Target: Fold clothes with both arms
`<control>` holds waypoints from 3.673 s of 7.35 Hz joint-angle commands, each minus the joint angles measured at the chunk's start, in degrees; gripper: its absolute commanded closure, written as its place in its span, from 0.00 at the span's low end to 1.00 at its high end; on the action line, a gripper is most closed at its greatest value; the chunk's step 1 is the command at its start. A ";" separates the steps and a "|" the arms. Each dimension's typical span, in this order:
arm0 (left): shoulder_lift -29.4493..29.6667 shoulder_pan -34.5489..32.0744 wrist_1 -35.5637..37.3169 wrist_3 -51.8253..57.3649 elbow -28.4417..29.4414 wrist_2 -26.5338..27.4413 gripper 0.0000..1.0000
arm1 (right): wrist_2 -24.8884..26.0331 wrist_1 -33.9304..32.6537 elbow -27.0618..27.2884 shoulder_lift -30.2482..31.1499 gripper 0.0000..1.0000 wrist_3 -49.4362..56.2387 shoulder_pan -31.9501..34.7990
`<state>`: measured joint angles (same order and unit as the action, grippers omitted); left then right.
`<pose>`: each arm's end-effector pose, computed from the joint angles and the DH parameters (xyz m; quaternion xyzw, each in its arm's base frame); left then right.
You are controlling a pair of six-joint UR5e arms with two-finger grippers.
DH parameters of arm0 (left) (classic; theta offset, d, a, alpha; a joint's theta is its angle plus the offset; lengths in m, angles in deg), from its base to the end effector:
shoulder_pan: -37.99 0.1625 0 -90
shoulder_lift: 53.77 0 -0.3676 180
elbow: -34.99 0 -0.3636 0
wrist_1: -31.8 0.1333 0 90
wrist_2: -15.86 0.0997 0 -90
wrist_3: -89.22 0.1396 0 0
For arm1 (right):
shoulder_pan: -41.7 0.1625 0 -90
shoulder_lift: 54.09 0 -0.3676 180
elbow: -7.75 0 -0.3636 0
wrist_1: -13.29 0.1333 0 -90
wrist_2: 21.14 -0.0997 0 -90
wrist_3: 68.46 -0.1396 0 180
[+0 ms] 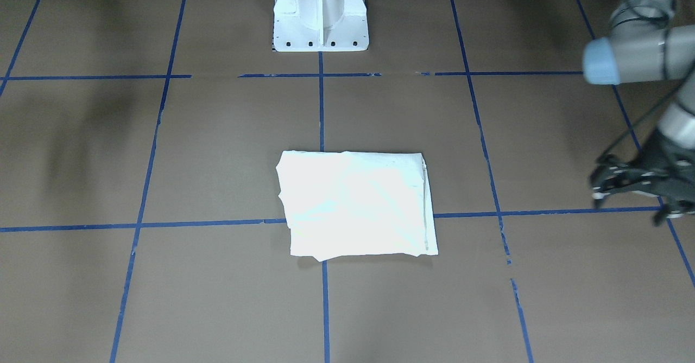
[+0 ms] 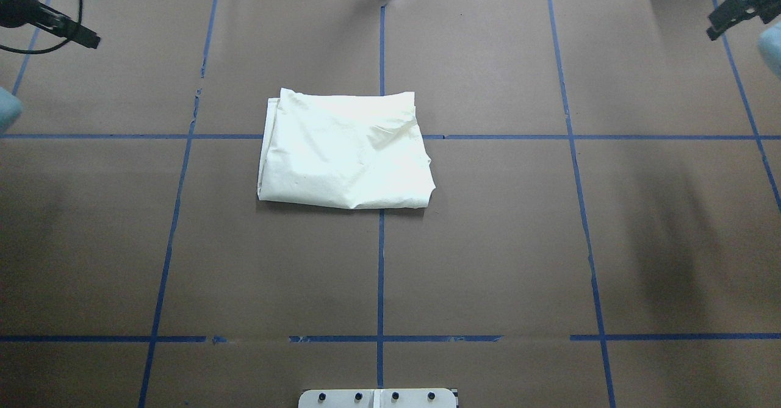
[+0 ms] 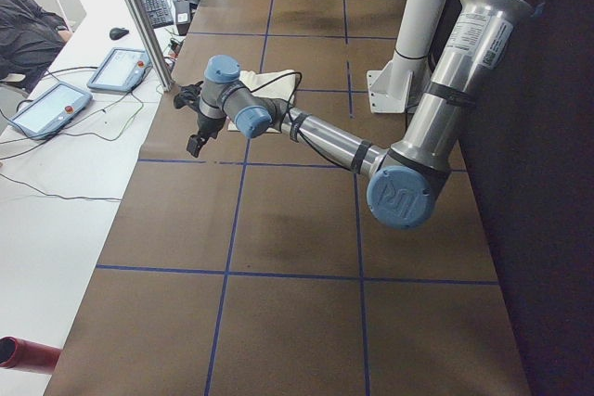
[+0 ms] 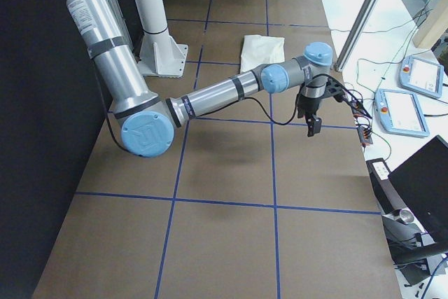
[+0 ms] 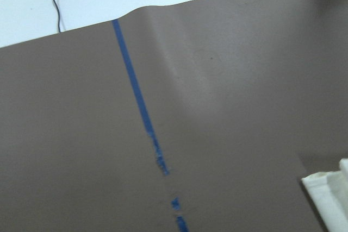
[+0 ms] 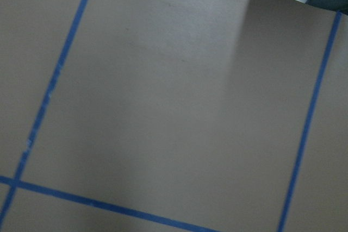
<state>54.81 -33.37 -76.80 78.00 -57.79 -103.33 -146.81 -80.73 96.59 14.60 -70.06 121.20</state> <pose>0.1333 -0.5993 0.4079 0.2585 0.3140 0.1448 0.9020 -0.0587 -0.6016 0.4610 0.1008 -0.3156 -0.1160 0.9364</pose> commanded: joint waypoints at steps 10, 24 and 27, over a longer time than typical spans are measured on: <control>-14.80 -21.20 26.59 20.18 -4.95 -12.74 0.00 | -3.53 1.12 5.37 22.27 0.00 11.09 9.98; -18.40 -20.84 22.81 20.27 -4.25 -13.61 0.00 | -3.62 1.56 4.85 24.73 0.00 11.18 9.97; -18.49 -20.84 22.81 20.27 -4.60 -13.61 0.00 | -3.62 1.56 4.85 24.73 0.00 11.18 9.97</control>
<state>36.36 -54.21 -53.98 98.27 -62.28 -116.95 -150.43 -79.17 101.45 39.33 -58.88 131.17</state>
